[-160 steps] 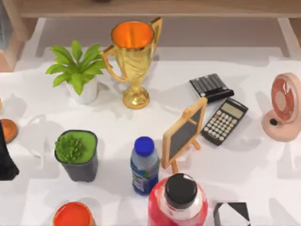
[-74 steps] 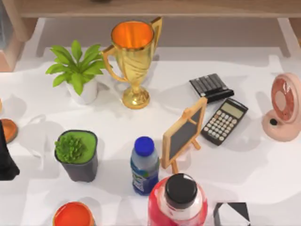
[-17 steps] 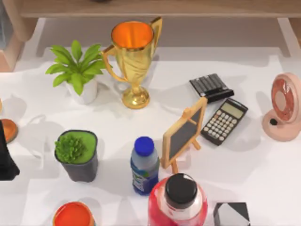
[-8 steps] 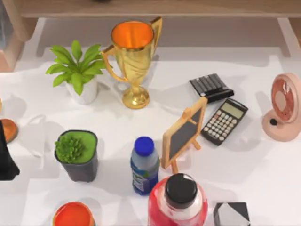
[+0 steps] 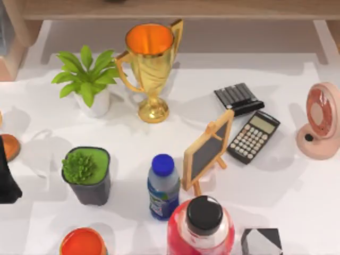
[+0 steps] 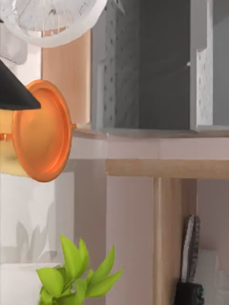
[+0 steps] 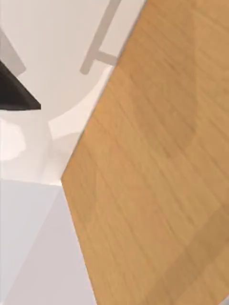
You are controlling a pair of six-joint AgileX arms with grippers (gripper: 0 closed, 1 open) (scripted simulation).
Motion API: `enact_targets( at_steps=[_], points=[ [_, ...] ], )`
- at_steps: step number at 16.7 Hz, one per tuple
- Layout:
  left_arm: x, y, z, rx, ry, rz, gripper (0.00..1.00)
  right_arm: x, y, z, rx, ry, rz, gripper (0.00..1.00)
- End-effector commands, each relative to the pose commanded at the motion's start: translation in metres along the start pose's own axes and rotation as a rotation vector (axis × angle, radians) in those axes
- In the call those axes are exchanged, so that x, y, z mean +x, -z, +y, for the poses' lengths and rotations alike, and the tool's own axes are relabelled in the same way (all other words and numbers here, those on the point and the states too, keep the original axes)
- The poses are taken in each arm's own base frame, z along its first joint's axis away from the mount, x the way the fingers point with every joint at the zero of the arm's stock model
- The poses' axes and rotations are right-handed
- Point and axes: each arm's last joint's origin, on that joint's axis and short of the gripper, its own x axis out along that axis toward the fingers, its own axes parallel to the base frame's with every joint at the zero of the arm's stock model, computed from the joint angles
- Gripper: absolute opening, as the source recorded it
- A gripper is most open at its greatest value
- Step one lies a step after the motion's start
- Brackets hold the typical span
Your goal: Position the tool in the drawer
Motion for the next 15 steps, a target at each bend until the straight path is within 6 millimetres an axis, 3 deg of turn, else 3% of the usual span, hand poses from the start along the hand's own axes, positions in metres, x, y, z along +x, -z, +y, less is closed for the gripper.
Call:
enact_targets(
  at_steps=[7,15],
  points=[
    [0.000,0.000,0.000,0.000,0.000,0.000,1.00,-0.028,-0.049,0.034,0.290,-0.401,0.397,1.00],
    [0.000,0.000,0.000,0.000,0.000,0.000,1.00,-0.069,-0.102,0.073,0.268,-0.630,0.728,1.00]
  ],
)
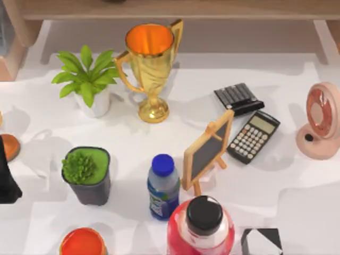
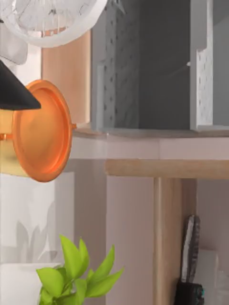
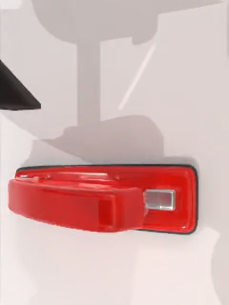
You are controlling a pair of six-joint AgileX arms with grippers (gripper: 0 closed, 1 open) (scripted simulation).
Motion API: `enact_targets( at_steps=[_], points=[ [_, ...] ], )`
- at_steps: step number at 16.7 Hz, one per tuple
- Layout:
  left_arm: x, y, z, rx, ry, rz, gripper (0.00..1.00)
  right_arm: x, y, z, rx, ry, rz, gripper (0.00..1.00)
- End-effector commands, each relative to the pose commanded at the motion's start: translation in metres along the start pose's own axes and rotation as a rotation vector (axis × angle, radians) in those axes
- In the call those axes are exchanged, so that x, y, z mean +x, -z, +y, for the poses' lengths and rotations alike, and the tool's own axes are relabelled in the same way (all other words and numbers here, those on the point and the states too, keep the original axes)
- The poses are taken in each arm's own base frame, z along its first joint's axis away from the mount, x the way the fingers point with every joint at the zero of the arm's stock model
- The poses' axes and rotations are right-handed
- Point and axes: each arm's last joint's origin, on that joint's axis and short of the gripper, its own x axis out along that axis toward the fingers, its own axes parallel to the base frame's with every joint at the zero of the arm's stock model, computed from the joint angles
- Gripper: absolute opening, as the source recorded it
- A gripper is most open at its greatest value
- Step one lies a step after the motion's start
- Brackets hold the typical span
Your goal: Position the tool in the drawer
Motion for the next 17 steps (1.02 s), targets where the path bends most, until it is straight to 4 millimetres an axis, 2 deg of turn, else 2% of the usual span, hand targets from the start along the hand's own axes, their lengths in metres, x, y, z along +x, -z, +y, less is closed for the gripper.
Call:
enact_targets(
  at_steps=[3,10,17],
  points=[
    [0.000,0.000,0.000,0.000,0.000,0.000,1.00,-0.004,-0.002,0.010,-0.012,-0.008,0.045,1.00],
    [0.000,0.000,0.000,0.000,0.000,0.000,1.00,0.001,-0.002,0.010,-0.011,-0.010,0.049,1.00],
    [0.000,0.000,0.000,0.000,0.000,0.000,1.00,0.050,-0.001,0.010,-0.012,-0.007,0.047,1.00]
  ],
)
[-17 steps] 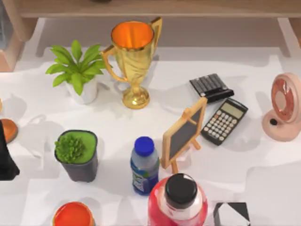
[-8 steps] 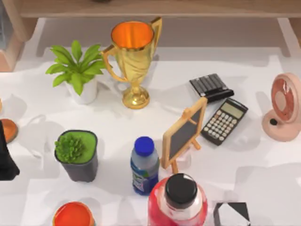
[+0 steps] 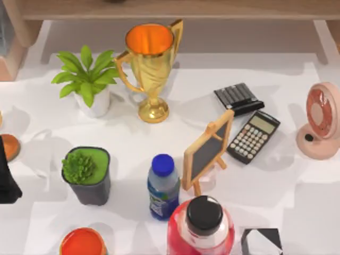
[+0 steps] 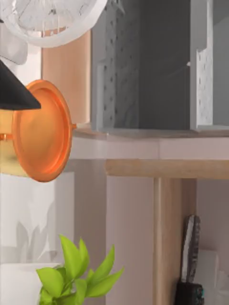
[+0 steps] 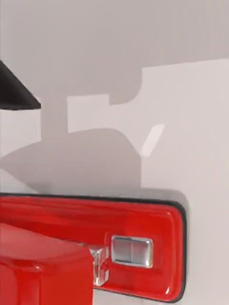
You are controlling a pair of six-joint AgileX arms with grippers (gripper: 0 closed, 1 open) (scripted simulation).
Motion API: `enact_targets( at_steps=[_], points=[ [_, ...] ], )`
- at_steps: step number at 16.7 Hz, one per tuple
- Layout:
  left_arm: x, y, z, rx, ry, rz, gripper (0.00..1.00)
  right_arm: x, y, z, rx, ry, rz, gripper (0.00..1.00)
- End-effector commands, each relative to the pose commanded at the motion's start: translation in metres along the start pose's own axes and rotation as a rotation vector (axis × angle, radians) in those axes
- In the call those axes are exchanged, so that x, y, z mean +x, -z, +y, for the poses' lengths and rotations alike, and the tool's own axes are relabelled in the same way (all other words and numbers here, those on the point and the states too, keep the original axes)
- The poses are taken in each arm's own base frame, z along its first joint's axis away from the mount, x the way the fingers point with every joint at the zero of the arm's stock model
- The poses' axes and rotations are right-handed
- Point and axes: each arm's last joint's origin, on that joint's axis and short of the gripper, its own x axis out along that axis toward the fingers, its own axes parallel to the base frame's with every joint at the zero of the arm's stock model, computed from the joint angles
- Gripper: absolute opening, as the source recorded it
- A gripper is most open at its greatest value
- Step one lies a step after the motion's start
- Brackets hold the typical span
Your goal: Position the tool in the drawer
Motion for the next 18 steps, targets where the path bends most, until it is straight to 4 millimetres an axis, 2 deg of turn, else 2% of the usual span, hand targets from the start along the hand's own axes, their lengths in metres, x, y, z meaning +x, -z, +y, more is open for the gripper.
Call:
enact_targets(
  at_steps=[3,7,18],
  points=[
    [0.0000,0.0000,0.0000,0.000,0.000,0.000,1.00,0.0150,0.0015,0.0009,0.000,0.000,0.000,1.00],
    [0.0000,0.0000,0.0000,0.000,0.000,0.000,1.00,0.0158,0.0016,0.0010,0.000,0.000,0.001,1.00],
    [0.0000,0.0000,0.0000,0.000,0.000,0.000,1.00,0.0158,0.0016,0.0010,0.000,0.000,0.001,0.17]
  ],
)
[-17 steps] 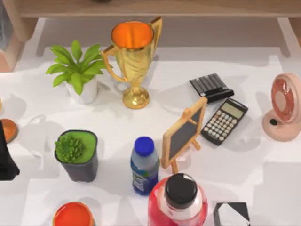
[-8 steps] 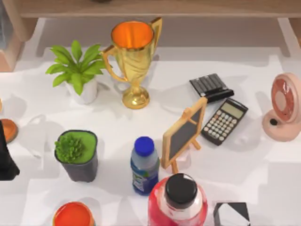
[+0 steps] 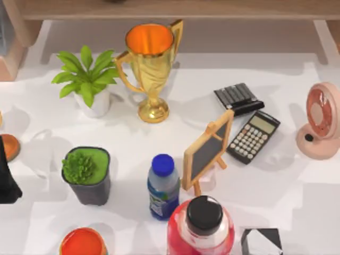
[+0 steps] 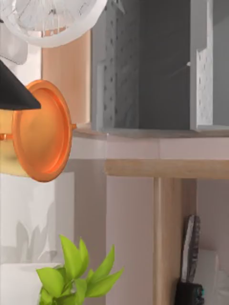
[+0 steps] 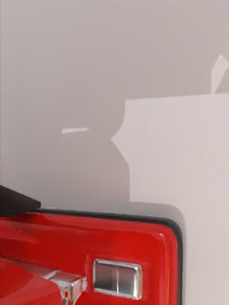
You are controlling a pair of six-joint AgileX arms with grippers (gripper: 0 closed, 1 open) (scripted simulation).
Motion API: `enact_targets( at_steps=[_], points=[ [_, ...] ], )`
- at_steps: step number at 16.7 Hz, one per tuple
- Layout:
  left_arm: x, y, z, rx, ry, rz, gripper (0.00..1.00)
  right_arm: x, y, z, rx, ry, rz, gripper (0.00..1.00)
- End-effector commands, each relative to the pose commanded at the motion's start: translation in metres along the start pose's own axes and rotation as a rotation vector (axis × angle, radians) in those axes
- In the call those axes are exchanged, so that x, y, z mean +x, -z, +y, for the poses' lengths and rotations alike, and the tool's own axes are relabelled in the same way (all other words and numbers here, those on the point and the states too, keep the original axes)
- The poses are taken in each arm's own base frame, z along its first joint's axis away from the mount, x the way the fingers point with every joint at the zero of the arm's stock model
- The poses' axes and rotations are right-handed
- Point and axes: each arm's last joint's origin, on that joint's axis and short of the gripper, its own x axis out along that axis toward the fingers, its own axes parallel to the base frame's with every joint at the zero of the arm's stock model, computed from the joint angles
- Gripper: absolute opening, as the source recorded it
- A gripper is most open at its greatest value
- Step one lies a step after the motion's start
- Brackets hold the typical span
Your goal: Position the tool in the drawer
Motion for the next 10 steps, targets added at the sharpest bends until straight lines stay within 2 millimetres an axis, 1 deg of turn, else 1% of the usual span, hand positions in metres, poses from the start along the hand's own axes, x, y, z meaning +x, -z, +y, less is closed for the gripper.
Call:
enact_targets(
  at_steps=[2,3,10],
  points=[
    [0.0000,0.0000,0.0000,0.000,0.000,0.000,1.00,0.0000,0.0000,0.0000,0.000,0.000,0.000,0.02],
    [0.0000,0.0000,0.0000,0.000,0.000,0.000,1.00,0.0000,0.0000,0.0000,0.000,0.000,0.000,0.00],
    [0.0000,0.0000,0.0000,0.000,0.000,0.000,1.00,0.0000,0.0000,0.0000,0.000,0.000,0.000,0.00]
  ],
)
